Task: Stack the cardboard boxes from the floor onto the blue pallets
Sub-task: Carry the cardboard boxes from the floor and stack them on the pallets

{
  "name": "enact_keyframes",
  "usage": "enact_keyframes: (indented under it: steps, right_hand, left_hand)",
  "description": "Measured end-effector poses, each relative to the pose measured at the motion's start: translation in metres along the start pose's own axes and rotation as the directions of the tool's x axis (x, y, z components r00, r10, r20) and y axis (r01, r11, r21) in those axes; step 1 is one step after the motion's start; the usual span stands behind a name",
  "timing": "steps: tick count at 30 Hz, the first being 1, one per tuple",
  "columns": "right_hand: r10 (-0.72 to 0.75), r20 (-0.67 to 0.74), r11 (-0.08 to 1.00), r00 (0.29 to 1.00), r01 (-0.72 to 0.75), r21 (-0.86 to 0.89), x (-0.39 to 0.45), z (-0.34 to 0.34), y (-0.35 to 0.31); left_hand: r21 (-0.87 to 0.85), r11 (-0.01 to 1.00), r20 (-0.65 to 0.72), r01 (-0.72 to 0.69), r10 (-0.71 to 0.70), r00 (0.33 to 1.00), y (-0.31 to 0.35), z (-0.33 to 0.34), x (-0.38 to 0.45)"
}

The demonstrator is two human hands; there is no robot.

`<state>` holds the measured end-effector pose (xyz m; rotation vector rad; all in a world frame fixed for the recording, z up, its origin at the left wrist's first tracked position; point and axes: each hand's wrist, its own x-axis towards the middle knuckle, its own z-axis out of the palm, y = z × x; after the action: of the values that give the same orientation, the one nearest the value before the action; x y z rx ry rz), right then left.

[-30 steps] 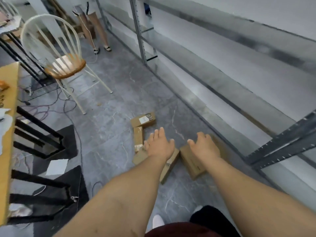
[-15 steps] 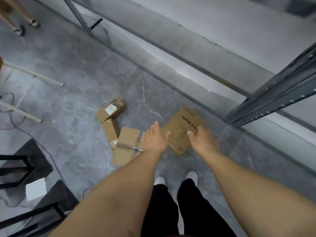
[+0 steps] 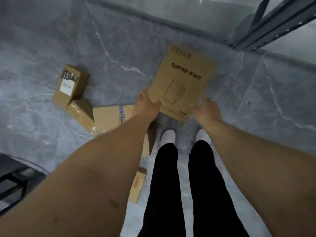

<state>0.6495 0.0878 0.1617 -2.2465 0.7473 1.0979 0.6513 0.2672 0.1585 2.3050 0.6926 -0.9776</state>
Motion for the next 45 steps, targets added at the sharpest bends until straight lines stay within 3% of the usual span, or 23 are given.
enact_keyframes:
  steps: [9,13,17,27,34,40,45]
  right_hand:
    - [0.185,0.071,0.975,0.980,-0.192,0.115,0.118,0.092,0.024]
    - [0.231,0.075,0.944,0.970,-0.242,0.226,0.136,0.109,0.035]
    - [0.277,0.052,0.879,0.960,-0.275,0.390,0.139,0.104,0.042]
    - [0.221,0.000,0.879,0.975,-0.199,0.433,0.056,0.016,0.065]
    - [0.216,0.016,0.759,0.976,-0.178,0.627,-0.048,-0.055,0.086]
    - [0.281,-0.023,0.709,0.959,-0.192,0.678,-0.133,-0.105,0.119]
    - [0.376,-0.042,0.606,0.926,-0.211,0.767,-0.192,-0.131,0.155]
  left_hand:
    - [0.013,0.994,0.006,0.111,-0.111,0.994,-0.034,0.054,0.133]
    - [-0.044,0.984,0.087,0.175,-0.170,0.981,-0.039,0.072,0.152]
    - [-0.095,0.981,0.085,0.171,-0.163,0.983,-0.032,0.075,0.147]
    - [-0.158,0.985,0.158,0.066,-0.040,0.987,0.020,0.038,0.055]
    - [-0.153,0.988,0.208,0.004,0.028,0.978,0.061,0.008,-0.045]
    - [-0.120,0.982,0.267,-0.147,0.174,0.948,0.105,-0.007,-0.129]
    - [-0.037,0.946,0.312,-0.321,0.316,0.896,0.152,-0.009,-0.191]
